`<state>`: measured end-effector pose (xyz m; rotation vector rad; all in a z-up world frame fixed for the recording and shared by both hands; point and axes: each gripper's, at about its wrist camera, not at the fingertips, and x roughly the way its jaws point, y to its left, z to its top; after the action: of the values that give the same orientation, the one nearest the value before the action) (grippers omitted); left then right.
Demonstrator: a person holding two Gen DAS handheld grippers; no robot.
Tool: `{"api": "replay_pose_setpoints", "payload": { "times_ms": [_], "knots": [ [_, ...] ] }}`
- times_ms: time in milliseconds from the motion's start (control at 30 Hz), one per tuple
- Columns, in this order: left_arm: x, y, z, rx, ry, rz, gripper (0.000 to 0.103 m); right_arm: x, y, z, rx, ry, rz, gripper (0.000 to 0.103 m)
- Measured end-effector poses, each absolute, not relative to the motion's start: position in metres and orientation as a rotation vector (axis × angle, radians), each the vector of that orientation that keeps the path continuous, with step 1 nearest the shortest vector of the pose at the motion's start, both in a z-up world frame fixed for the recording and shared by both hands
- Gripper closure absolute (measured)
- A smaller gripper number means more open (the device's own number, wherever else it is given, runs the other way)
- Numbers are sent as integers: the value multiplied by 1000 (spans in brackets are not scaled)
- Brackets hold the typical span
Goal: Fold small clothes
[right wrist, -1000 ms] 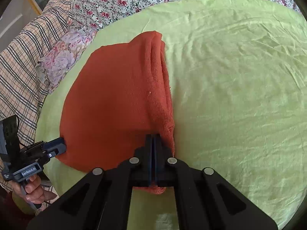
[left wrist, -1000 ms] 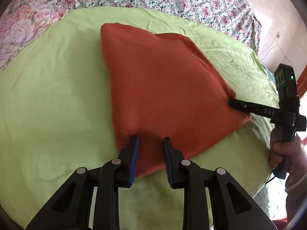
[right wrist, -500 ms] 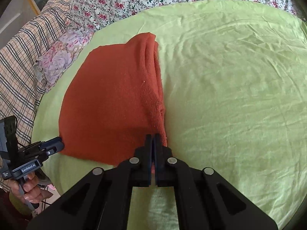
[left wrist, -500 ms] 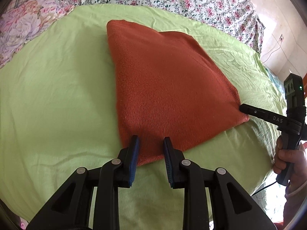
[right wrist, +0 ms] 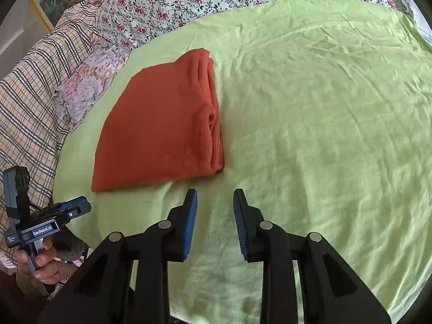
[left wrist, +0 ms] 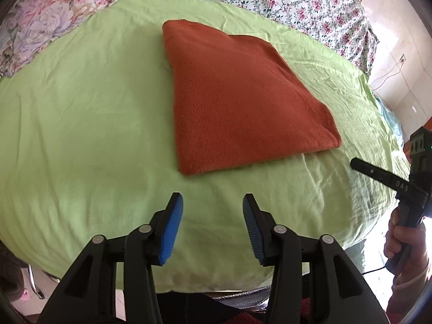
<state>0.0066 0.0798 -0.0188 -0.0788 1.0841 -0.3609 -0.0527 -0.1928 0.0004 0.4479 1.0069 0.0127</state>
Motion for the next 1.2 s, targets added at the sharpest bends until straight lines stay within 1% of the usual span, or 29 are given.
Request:
{"api": "replay_pose_setpoints", "payload": {
  "times_ms": [67,133,167,200,433,600,933,1133,1200],
  "knots": [
    [3,81,-15,-78,1081,-352,48,-56,-189,1,453,1014,22,73],
    [-2,81,-12,-71,1076,-340,40,-59,-182,2,445,1022,38,69],
    [-3,81,-11,-65,1075,-334,34,-60,-178,3,442,1023,45,66],
    [-4,81,-9,-59,1070,-328,33,-60,-175,4,437,1024,52,64],
    [-7,89,-3,-42,1070,-307,30,-56,-158,12,402,1028,85,58],
    [-3,95,4,-38,1051,-280,24,-53,-151,16,384,1028,103,45],
    [40,100,9,-112,1018,-234,24,-21,-163,24,373,1000,82,44],
    [65,84,8,-72,1010,-212,24,3,-171,24,365,993,77,44],
    [70,77,8,-45,1005,-202,24,8,-168,23,355,992,81,41]
  ]
}}
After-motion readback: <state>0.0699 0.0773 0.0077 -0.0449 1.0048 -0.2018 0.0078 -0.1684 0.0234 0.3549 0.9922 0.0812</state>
